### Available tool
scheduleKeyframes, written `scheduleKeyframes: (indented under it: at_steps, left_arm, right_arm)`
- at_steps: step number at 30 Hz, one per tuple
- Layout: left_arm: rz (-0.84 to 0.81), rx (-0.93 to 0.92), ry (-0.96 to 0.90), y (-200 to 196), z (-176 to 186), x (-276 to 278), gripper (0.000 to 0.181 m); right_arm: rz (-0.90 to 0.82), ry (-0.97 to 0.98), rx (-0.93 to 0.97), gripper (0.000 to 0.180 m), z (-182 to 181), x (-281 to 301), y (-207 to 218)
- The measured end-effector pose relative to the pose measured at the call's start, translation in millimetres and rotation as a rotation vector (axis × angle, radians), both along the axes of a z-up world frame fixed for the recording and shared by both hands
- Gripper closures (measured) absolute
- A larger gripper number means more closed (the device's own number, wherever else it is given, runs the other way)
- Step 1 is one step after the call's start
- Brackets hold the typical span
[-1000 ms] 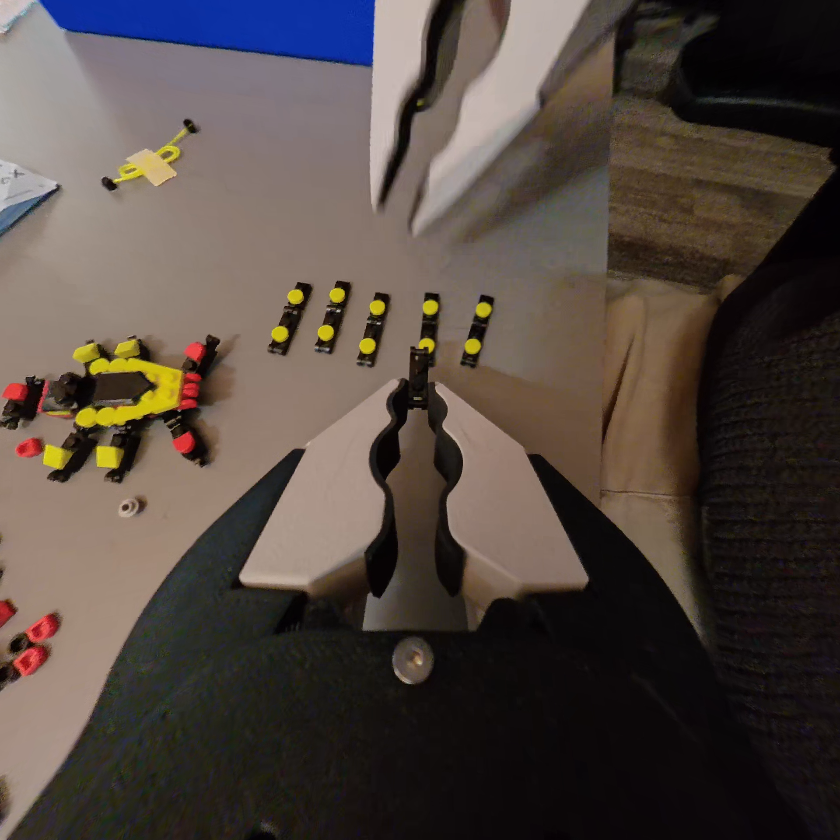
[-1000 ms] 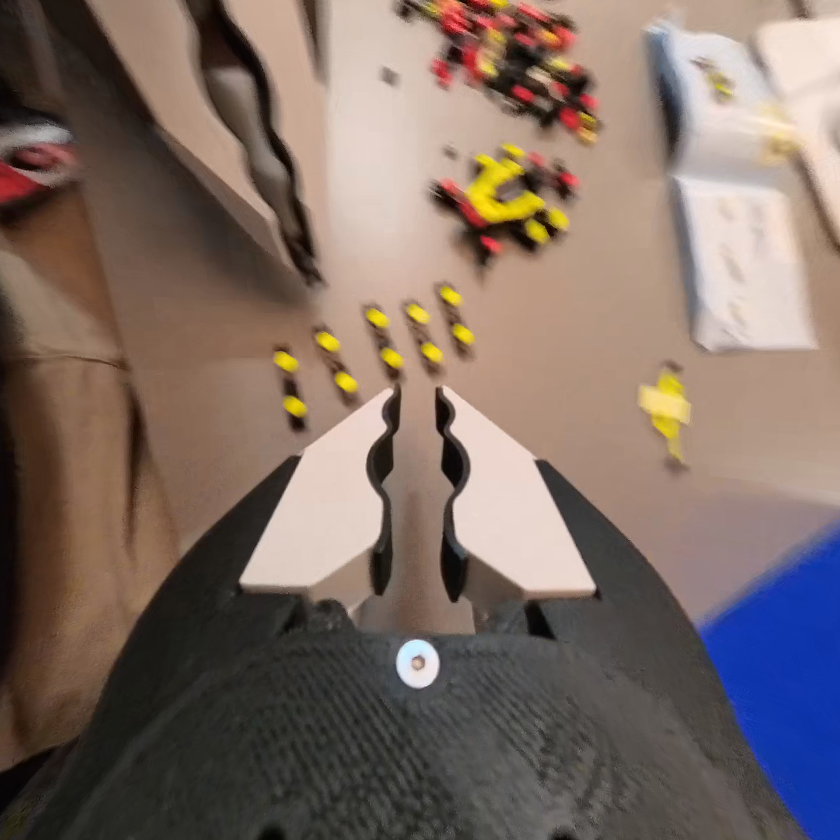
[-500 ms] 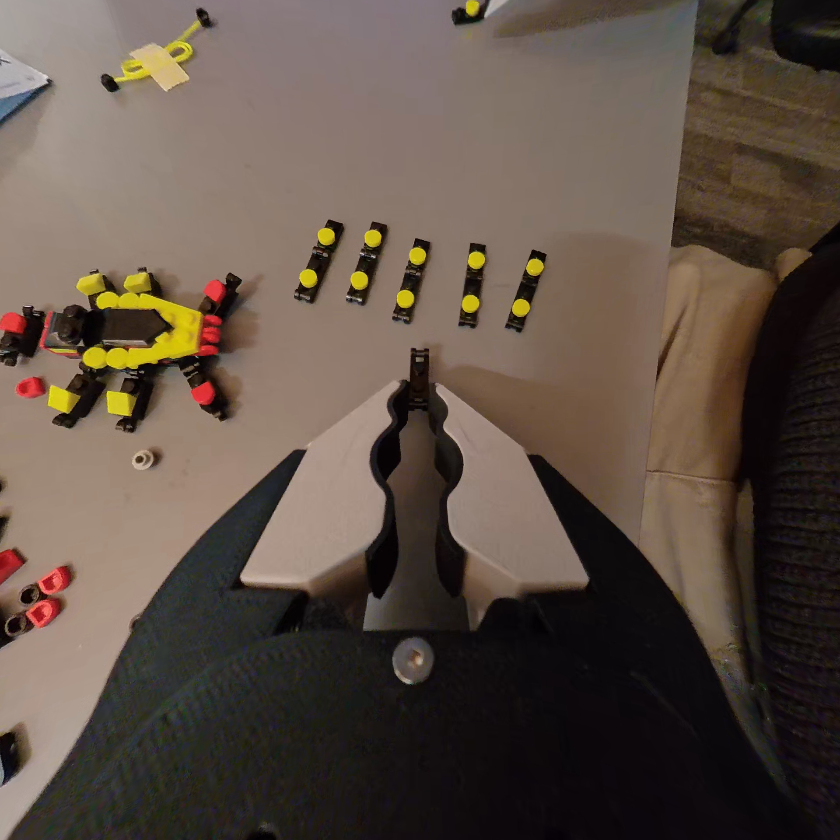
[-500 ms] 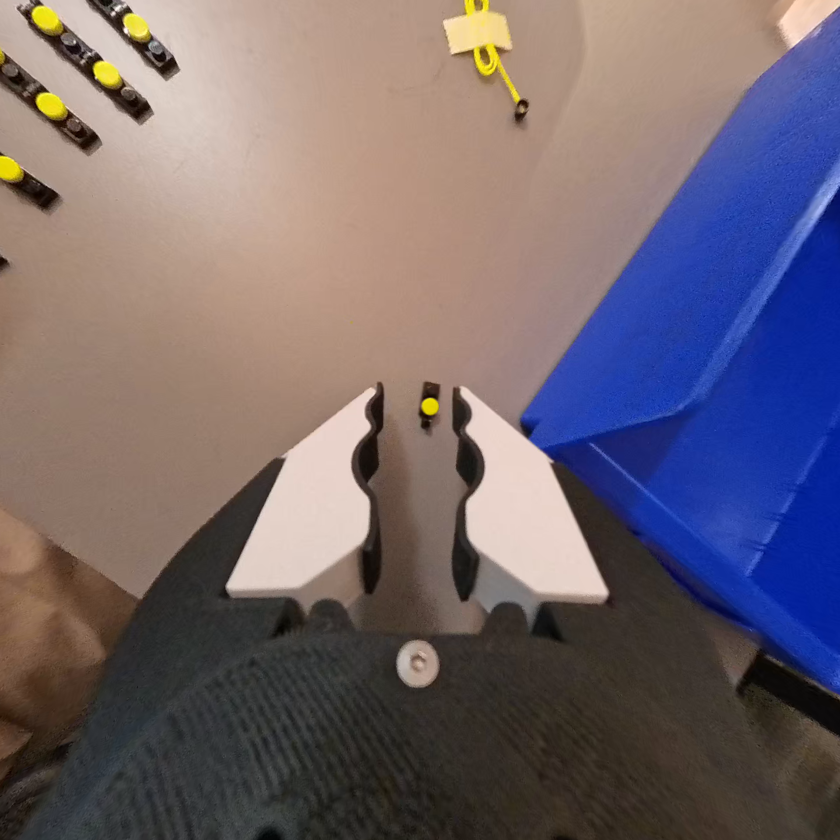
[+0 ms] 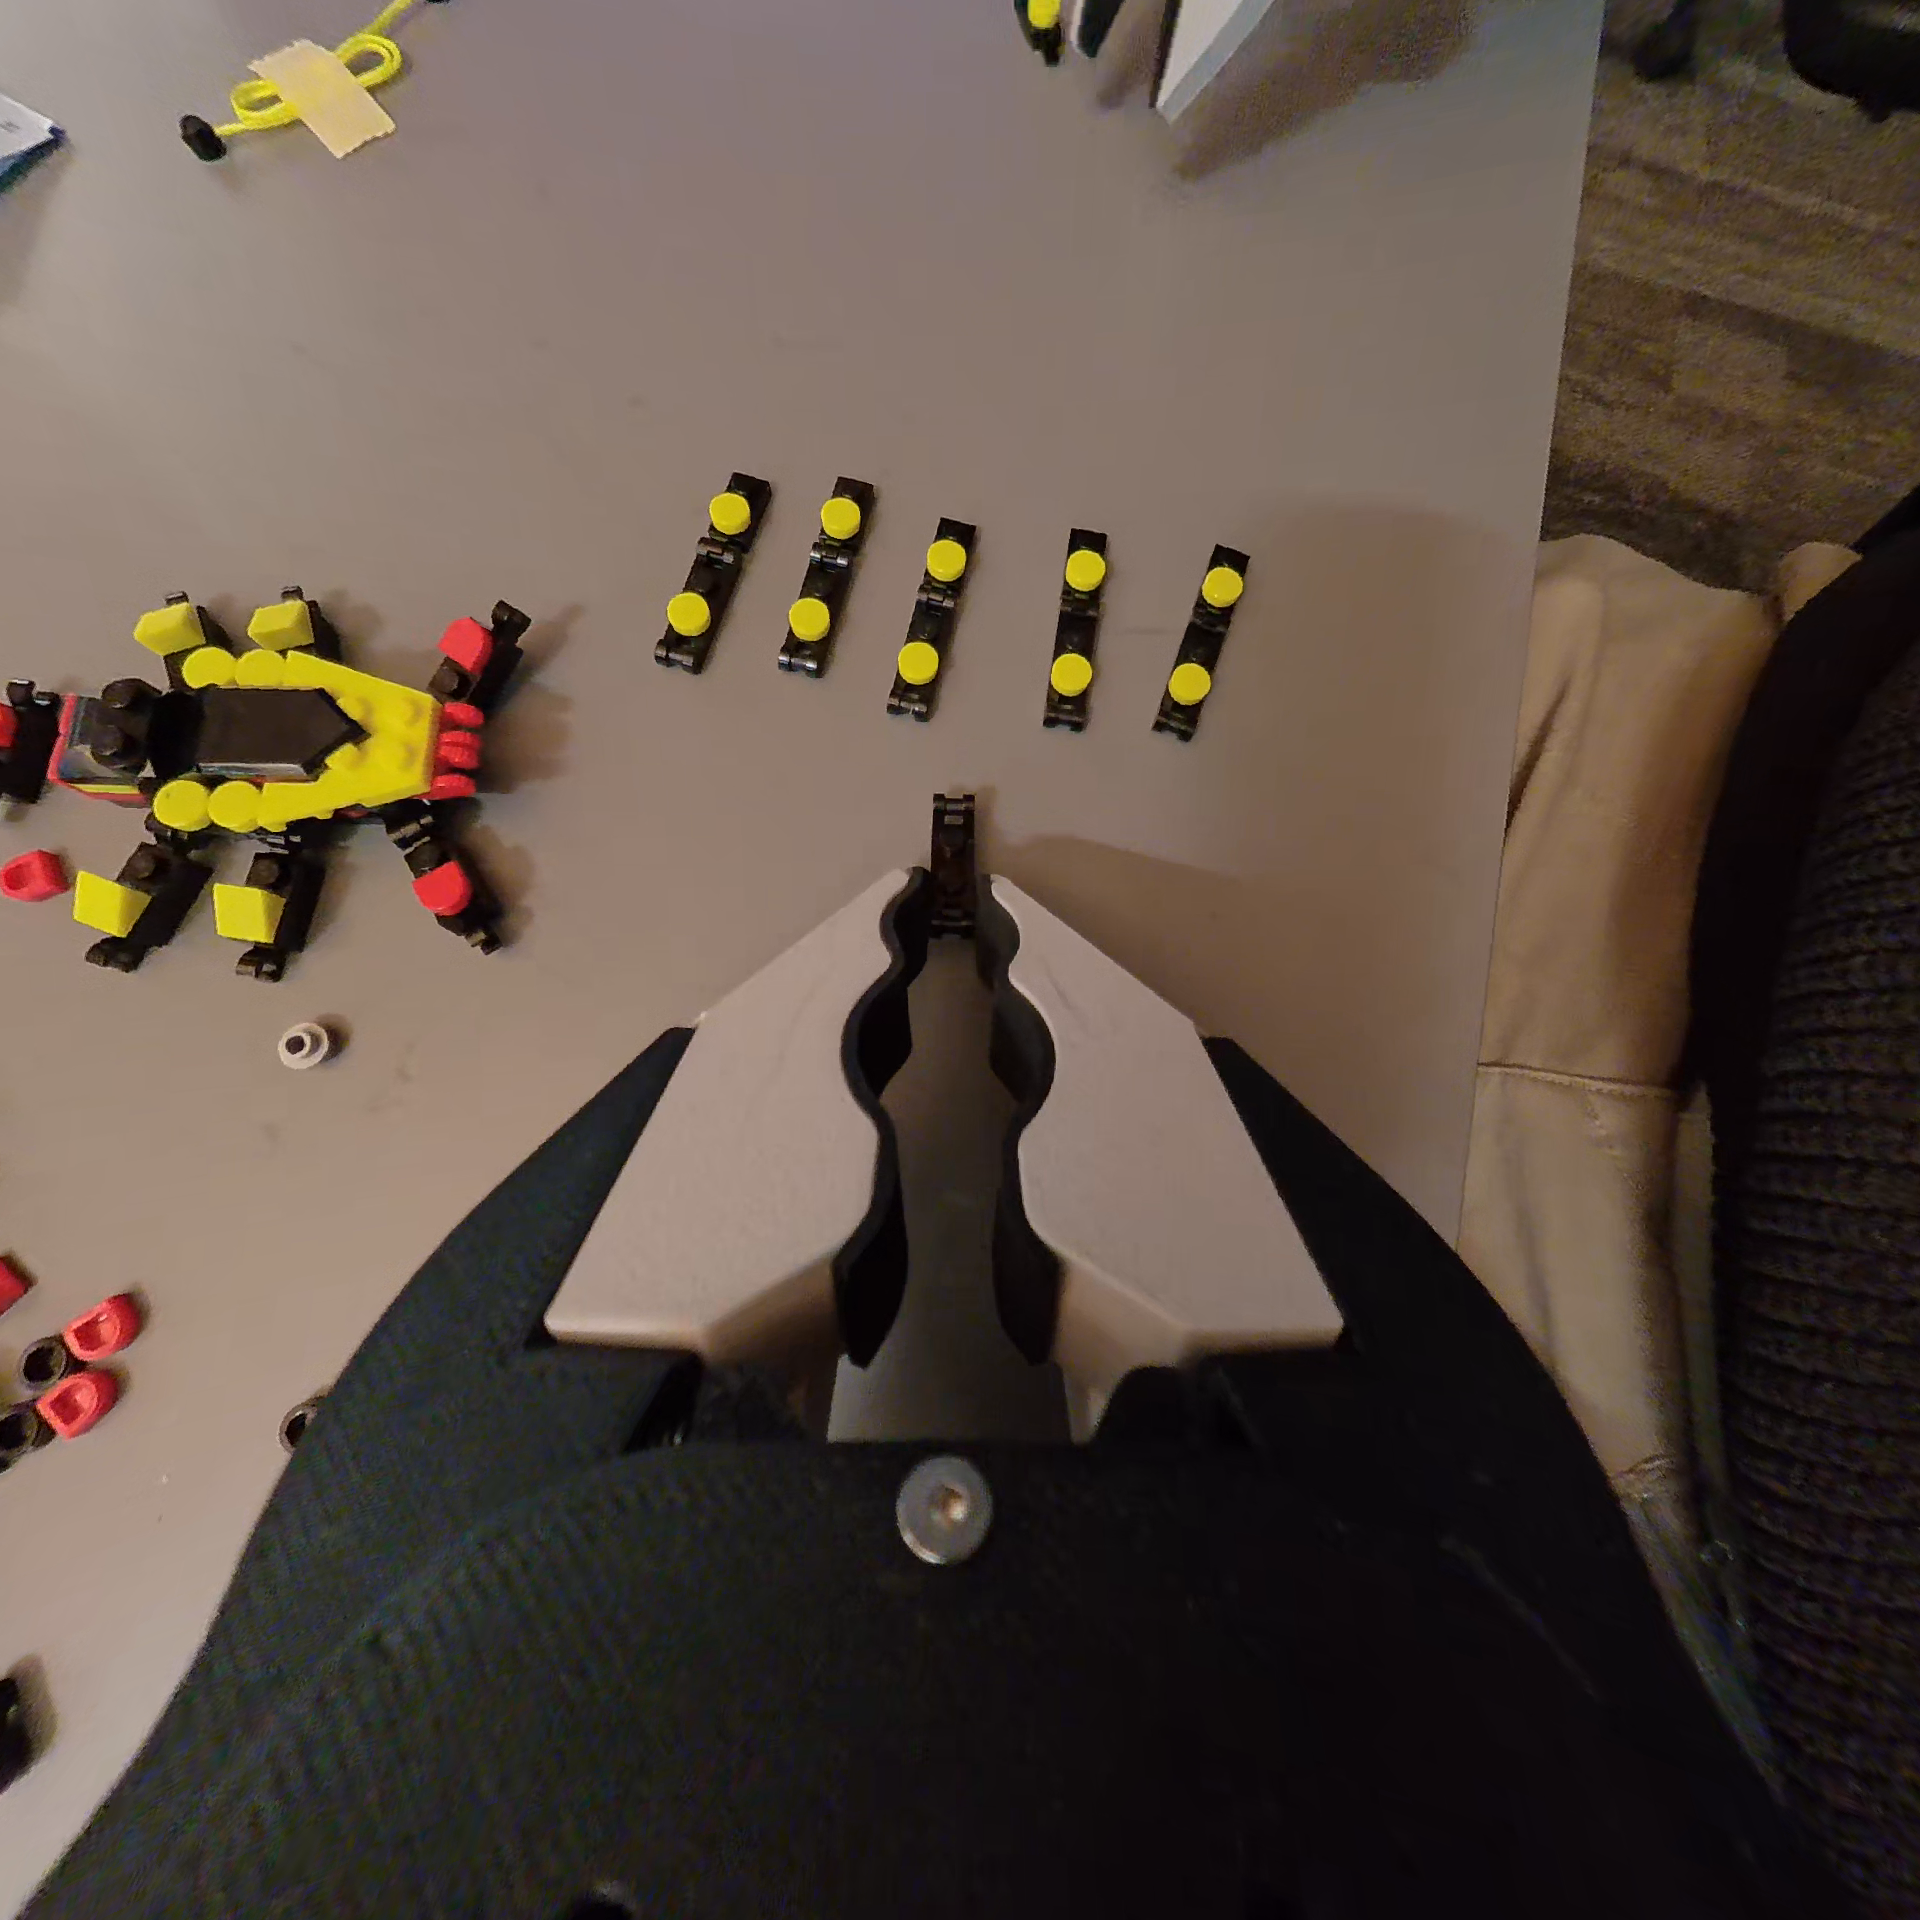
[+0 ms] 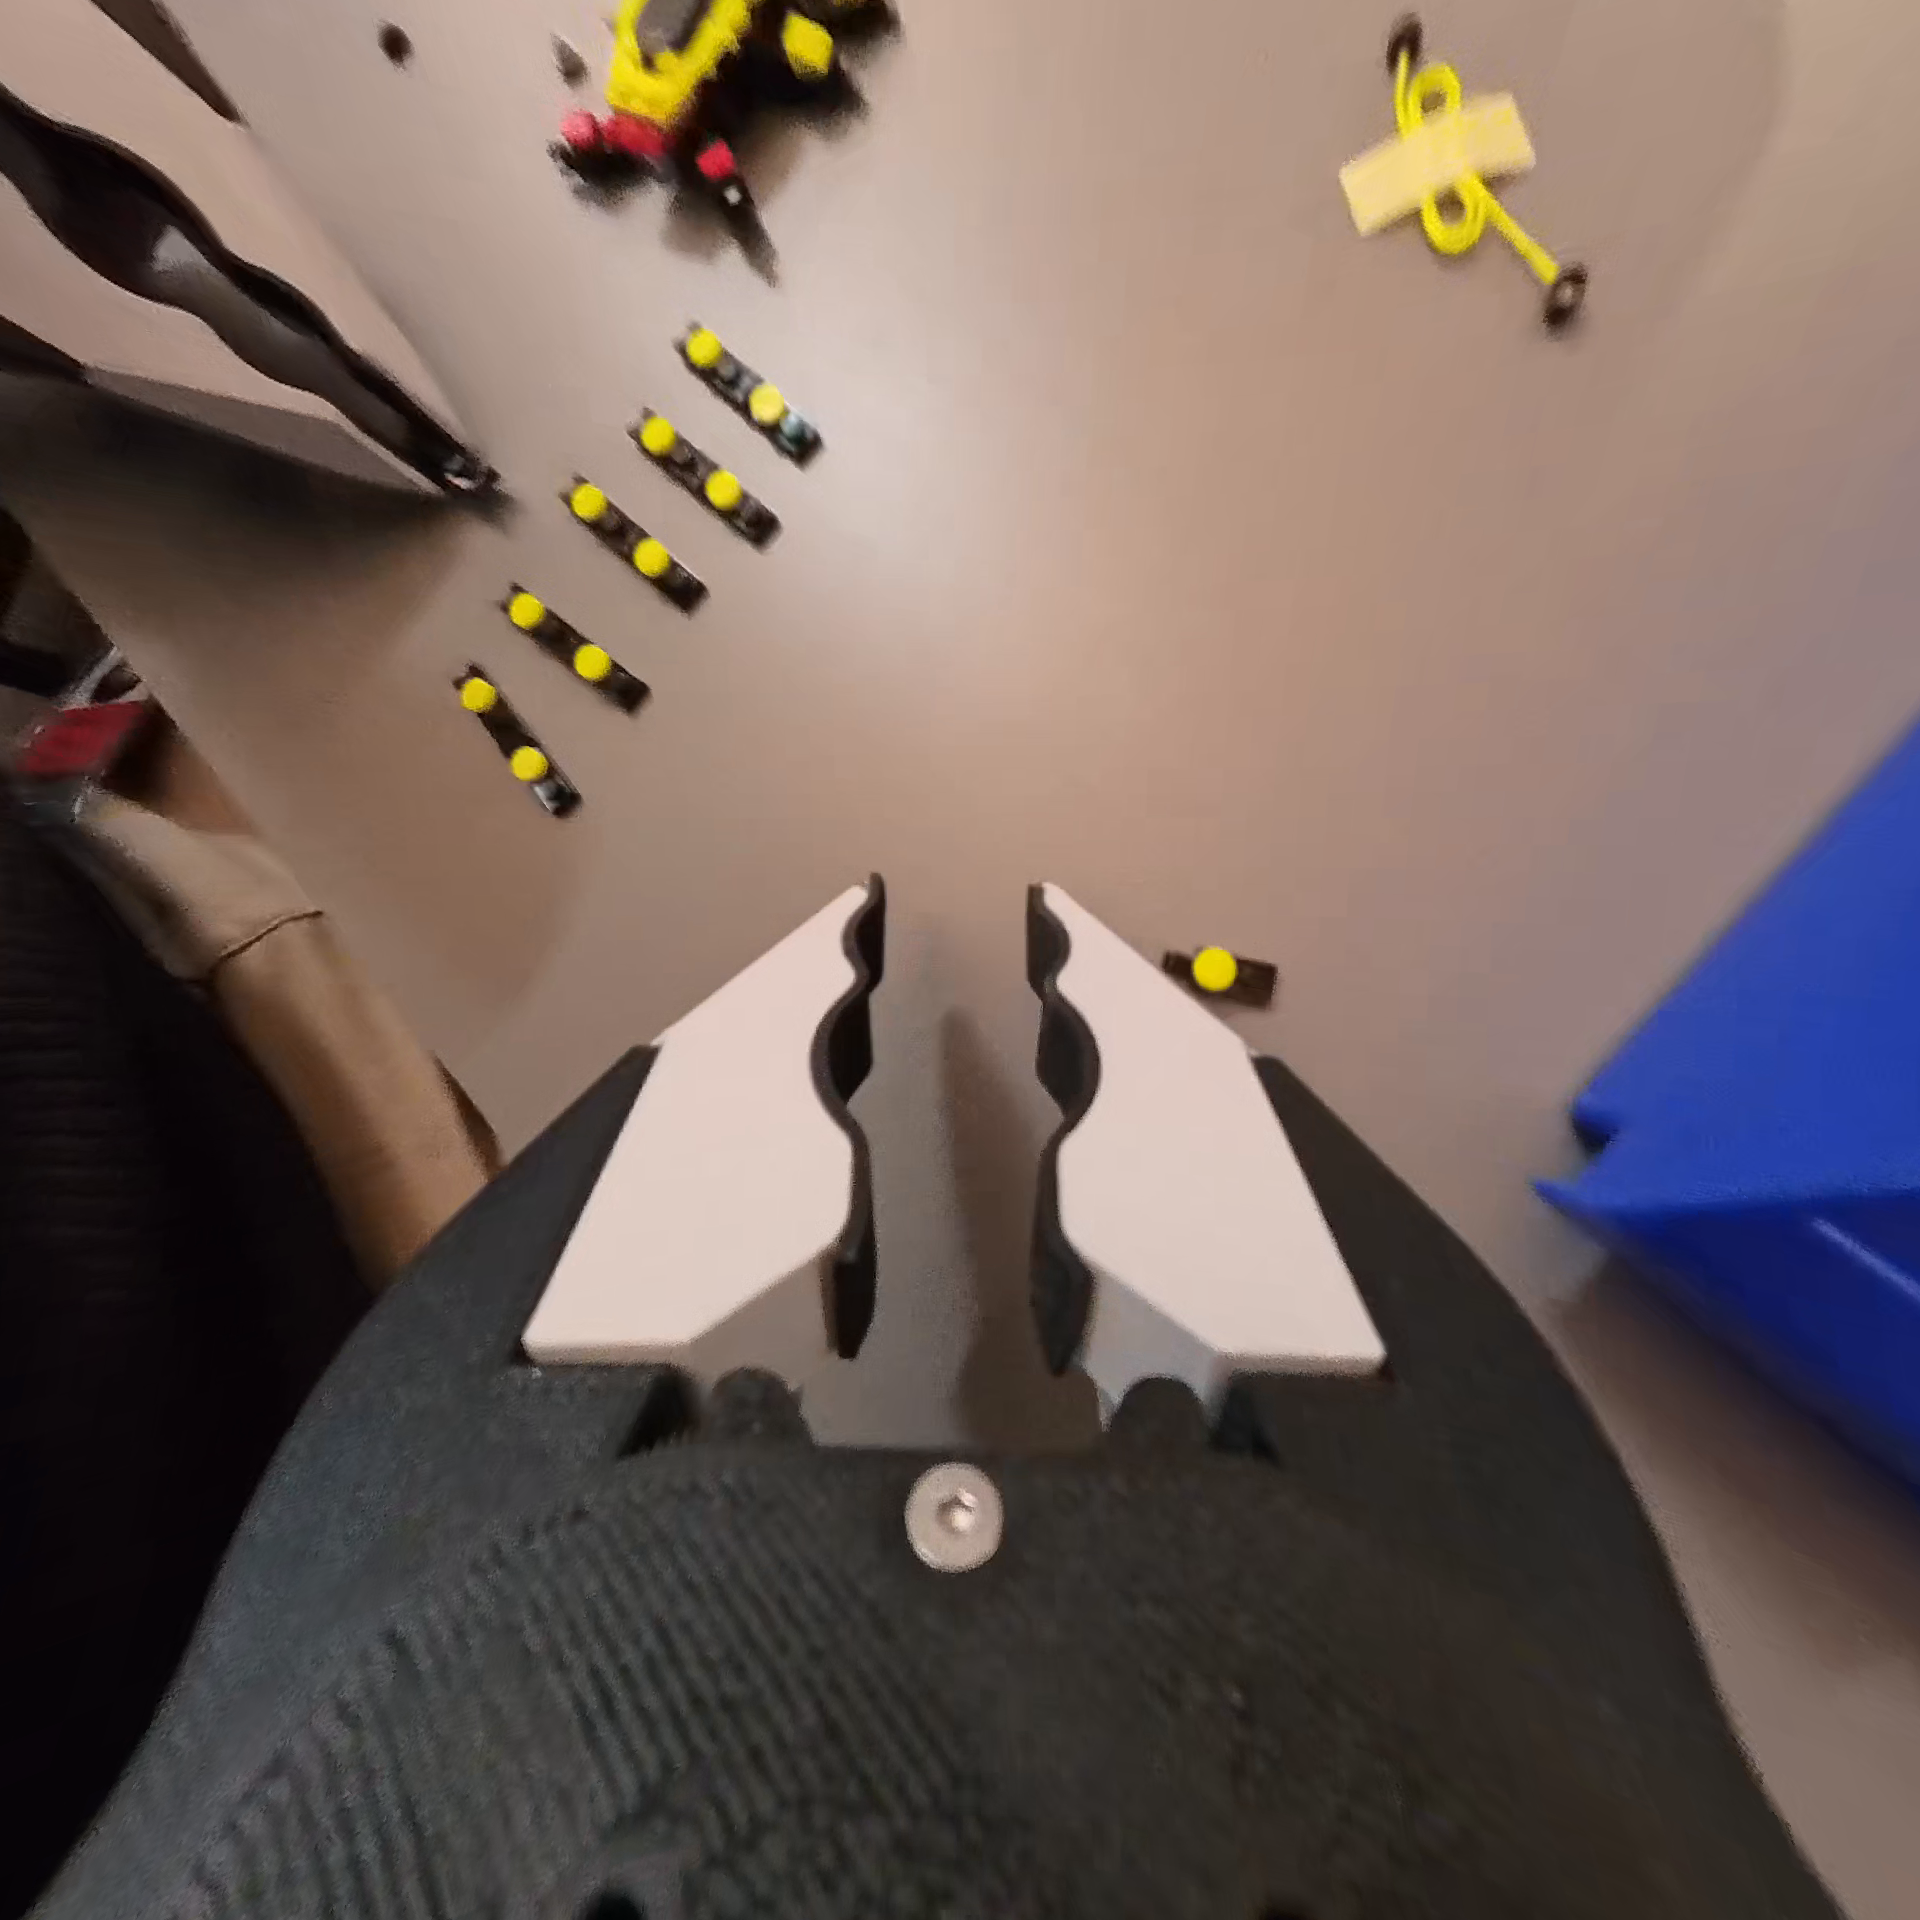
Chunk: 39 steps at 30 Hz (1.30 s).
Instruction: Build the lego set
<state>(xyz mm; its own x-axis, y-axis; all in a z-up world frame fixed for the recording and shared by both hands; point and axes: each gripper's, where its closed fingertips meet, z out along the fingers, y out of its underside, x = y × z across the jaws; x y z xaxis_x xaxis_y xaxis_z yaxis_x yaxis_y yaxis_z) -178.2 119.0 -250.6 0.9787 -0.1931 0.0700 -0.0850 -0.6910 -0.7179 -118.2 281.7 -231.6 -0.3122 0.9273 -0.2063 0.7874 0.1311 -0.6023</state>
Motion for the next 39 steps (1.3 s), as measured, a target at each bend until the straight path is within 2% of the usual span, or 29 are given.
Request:
scheduleKeyframes:
  at_steps: [2, 5, 8, 11, 18, 22, 26, 30, 36, 39]
  left_arm:
    - [-0.001, 0.000, 0.001, -0.1, -0.1, 0.0, 0.175]
    - [-0.003, -0.001, 0.000, -0.4, -0.2, 0.7, 0.175]
    - [-0.006, -0.003, -0.008, -0.5, -0.4, 0.9, 0.175]
    - [-0.004, -0.004, -0.011, -0.5, -0.6, 0.9, 0.175]
    - [-0.004, -0.005, -0.012, -0.5, -0.8, 0.9, 0.175]
    - [-0.004, -0.004, -0.005, -0.5, -0.8, 0.8, 0.174]
    - [-0.005, -0.006, -0.010, -0.5, -0.9, 1.0, 0.174]
    - [-0.004, -0.007, -0.014, -0.5, -0.9, 1.4, 0.174]
    - [-0.004, -0.008, -0.016, -0.6, -1.0, 1.6, 0.174]
    - [-0.004, -0.009, -0.021, -0.5, -1.1, 1.6, 0.174]
  right_arm:
    - [0.000, 0.046, 0.065, 0.155, 6.5, -5.4, 5.4]
    - [-0.007, 0.077, 0.294, 0.157, 5.9, -5.4, 33.4]
    - [-0.030, 0.011, 0.463, 0.159, -6.6, 2.3, 58.6]
    - [-0.042, -0.042, 0.404, 0.156, -17.1, 4.5, 53.7]
    - [0.037, -0.021, 0.141, 0.153, -17.1, -4.8, 3.4]
    - [0.057, 0.052, 0.268, 0.159, -6.8, -11.9, 11.5]
    - [0.043, 0.087, 0.354, 0.154, -2.1, -15.5, 27.7]
    - [0.044, 0.057, 0.349, 0.149, -12.7, -15.6, 36.1]
    - [0.093, 0.100, 0.356, 0.152, -15.8, -18.7, 38.0]
    - [0.115, 0.122, 0.296, 0.156, -17.3, -20.7, 29.4]
